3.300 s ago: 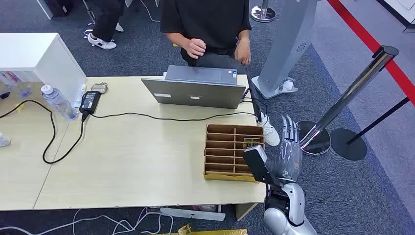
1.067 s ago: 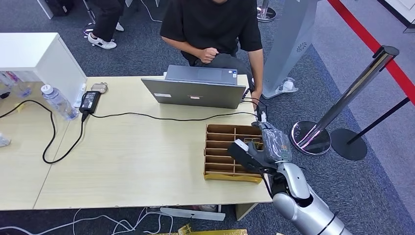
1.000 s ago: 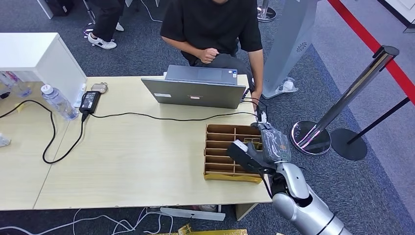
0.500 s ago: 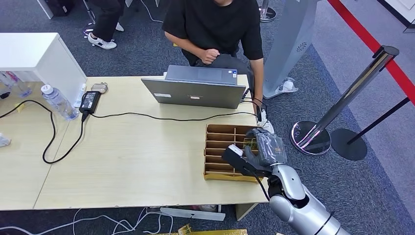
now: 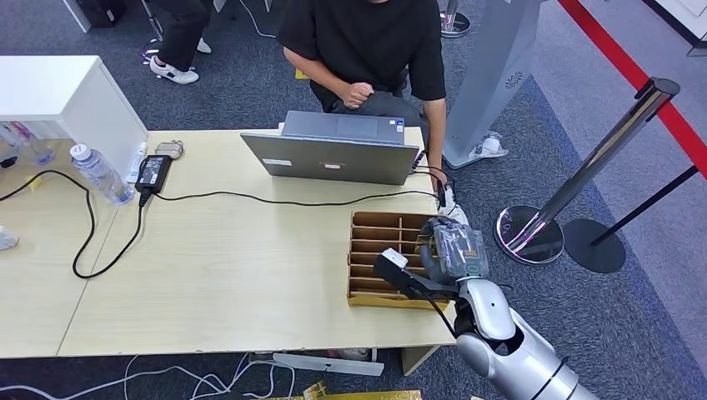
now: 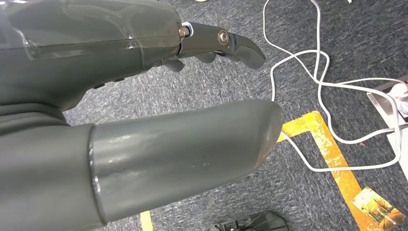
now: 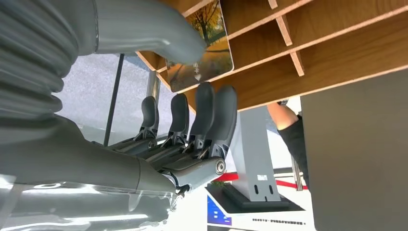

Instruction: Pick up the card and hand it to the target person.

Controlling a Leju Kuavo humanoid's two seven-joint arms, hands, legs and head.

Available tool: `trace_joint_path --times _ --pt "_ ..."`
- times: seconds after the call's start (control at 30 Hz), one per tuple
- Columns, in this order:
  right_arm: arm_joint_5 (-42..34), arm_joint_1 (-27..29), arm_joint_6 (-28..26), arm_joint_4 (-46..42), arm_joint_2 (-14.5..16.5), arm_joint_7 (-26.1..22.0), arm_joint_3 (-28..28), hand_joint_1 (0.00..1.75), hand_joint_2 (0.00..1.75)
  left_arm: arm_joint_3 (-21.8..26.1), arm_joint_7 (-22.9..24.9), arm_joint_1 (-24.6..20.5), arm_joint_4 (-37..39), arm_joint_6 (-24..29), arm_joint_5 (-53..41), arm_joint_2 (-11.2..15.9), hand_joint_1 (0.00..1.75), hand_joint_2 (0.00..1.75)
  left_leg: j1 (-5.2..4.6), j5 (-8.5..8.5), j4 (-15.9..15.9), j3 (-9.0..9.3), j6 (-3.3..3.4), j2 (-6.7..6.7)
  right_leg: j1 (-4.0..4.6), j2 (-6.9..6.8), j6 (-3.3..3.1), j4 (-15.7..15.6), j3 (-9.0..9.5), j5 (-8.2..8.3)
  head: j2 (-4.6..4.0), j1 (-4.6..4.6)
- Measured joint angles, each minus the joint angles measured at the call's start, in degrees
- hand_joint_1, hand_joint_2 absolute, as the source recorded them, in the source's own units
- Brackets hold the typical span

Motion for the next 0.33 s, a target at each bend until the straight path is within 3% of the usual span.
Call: trace_joint_path --times 0.33 --pt "1.03 0.0 1.78 0.32 -0.02 0.53 0.8 0.79 1.75 0.0 0.18 0.01 0.0 0.0 -0.01 0.03 0.0 0.0 0.0 0.0 0.0 0.0 0.0 0.0 0.0 0.0 0.0 0.0 0.0 0.0 0.0 0.0"
